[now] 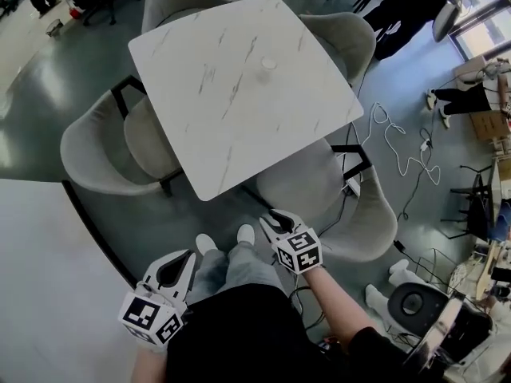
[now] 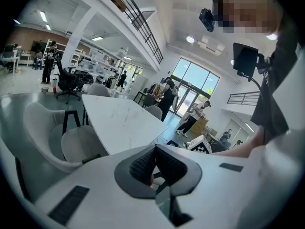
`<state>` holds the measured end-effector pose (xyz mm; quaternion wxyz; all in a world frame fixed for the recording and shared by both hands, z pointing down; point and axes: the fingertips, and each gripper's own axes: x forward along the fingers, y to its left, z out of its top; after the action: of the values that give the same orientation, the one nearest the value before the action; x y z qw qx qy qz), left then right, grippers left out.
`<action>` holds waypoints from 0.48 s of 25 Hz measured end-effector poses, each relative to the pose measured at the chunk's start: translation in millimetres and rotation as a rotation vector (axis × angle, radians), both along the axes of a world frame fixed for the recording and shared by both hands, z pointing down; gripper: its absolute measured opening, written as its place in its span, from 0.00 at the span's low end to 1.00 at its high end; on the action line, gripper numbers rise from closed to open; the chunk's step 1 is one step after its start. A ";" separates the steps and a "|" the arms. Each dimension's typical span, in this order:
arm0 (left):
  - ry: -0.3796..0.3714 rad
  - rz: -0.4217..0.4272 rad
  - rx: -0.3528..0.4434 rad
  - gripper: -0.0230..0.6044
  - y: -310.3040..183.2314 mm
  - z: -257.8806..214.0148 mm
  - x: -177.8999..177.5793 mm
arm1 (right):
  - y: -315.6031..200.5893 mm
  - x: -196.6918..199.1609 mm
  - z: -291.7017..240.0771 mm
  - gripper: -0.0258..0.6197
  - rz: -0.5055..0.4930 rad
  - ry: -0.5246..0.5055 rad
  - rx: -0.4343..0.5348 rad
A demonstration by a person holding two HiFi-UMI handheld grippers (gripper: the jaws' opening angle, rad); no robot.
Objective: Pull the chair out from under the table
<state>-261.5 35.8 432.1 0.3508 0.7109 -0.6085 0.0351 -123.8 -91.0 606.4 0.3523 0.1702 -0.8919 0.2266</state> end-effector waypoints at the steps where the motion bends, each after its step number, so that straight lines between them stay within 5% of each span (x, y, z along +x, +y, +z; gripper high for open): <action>1: -0.003 -0.002 -0.010 0.04 -0.2 3.4 1.7 | -3.2 5.2 12.5 0.21 -0.005 0.021 -0.012; 12: 0.004 -0.076 -0.116 0.04 8.9 44.6 11.5 | -20.1 48.1 136.7 0.36 -0.085 0.243 -0.121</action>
<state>-250.0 44.6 476.7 0.3938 0.6658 -0.6313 0.0556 -75.7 -111.1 743.0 0.4764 0.1370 -0.8339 0.2424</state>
